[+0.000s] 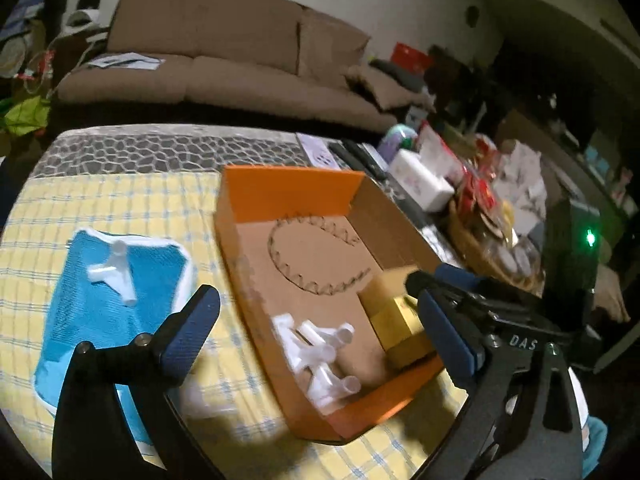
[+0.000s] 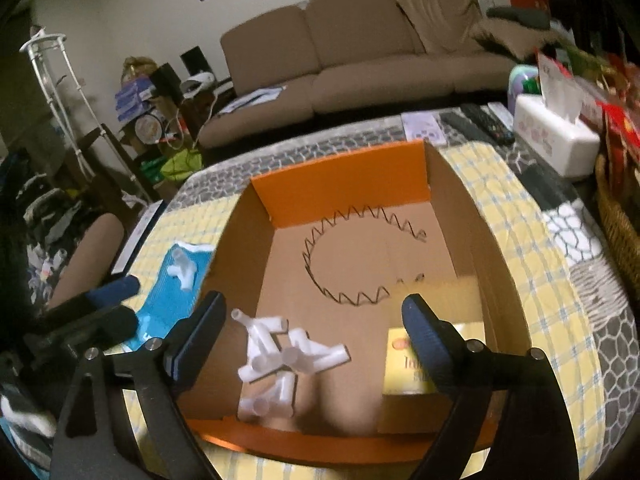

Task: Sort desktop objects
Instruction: 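Move both tools back toward the blue bag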

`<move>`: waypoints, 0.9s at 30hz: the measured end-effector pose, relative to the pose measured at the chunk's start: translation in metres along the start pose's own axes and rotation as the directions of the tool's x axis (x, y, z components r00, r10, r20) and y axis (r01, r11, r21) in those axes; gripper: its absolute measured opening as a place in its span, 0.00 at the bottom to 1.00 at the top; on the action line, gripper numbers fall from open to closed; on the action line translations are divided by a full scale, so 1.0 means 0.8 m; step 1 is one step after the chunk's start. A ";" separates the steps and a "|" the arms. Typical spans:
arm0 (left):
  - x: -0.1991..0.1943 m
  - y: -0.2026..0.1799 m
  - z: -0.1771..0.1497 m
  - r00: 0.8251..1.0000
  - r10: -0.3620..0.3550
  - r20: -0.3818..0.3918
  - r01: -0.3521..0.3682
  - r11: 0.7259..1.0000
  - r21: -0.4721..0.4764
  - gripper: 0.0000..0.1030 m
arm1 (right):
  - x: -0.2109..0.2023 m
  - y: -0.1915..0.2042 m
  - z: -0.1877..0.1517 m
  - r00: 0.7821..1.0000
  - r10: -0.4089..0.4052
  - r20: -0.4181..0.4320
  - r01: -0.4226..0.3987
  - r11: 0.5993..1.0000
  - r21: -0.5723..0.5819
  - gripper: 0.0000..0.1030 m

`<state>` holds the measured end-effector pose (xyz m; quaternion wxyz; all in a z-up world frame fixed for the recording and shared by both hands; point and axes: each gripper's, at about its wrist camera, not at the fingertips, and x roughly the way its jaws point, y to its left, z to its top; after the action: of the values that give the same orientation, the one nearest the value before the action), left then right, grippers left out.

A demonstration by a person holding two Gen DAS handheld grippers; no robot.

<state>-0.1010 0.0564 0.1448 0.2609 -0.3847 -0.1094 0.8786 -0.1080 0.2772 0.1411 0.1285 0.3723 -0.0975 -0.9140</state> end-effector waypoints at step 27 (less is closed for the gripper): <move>0.019 0.071 -0.087 0.957 0.261 -0.128 -0.218 0.936 0.278 0.68 | 0.029 0.093 0.030 0.996 0.085 0.009 -0.085 0.995 -0.043 0.86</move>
<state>-0.0799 0.0163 0.0658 0.2082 -0.4277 0.0766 0.8763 -0.1287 0.2016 0.1628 0.1748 0.3601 -0.0944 -0.9115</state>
